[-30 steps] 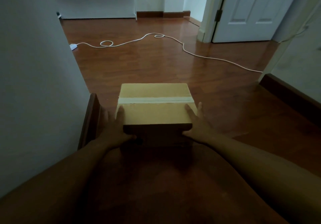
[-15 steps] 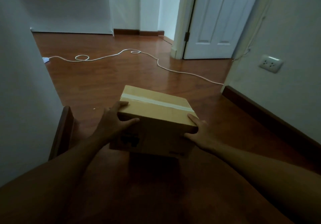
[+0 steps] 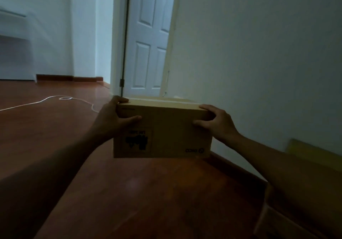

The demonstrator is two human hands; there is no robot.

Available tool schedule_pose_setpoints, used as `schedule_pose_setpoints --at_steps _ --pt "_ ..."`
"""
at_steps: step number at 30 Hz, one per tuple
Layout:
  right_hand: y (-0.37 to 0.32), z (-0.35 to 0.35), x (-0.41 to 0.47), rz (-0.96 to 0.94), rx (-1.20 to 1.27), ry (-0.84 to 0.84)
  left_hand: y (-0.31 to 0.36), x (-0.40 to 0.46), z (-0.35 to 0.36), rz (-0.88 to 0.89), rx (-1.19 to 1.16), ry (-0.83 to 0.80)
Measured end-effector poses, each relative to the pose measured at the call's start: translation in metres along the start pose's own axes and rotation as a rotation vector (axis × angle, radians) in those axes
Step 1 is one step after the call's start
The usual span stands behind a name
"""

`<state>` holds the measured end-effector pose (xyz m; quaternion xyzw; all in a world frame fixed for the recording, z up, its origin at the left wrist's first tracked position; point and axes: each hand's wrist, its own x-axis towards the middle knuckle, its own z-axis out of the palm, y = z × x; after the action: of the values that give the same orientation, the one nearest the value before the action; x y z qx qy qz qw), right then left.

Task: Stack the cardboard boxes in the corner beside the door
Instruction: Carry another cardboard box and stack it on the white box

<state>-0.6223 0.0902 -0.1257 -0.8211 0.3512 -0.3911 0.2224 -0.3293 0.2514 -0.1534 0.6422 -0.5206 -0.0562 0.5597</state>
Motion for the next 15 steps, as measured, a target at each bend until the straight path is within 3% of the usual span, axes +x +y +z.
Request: schedule_pose_setpoints --at_steps 7,15 --pt "0.015 -0.19 -0.03 0.028 -0.079 0.241 0.151 0.039 0.103 0.232 -0.031 -0.098" --pt "0.05 -0.33 -0.098 0.134 -0.282 0.495 0.235 0.061 0.257 0.464 -0.204 -0.233"
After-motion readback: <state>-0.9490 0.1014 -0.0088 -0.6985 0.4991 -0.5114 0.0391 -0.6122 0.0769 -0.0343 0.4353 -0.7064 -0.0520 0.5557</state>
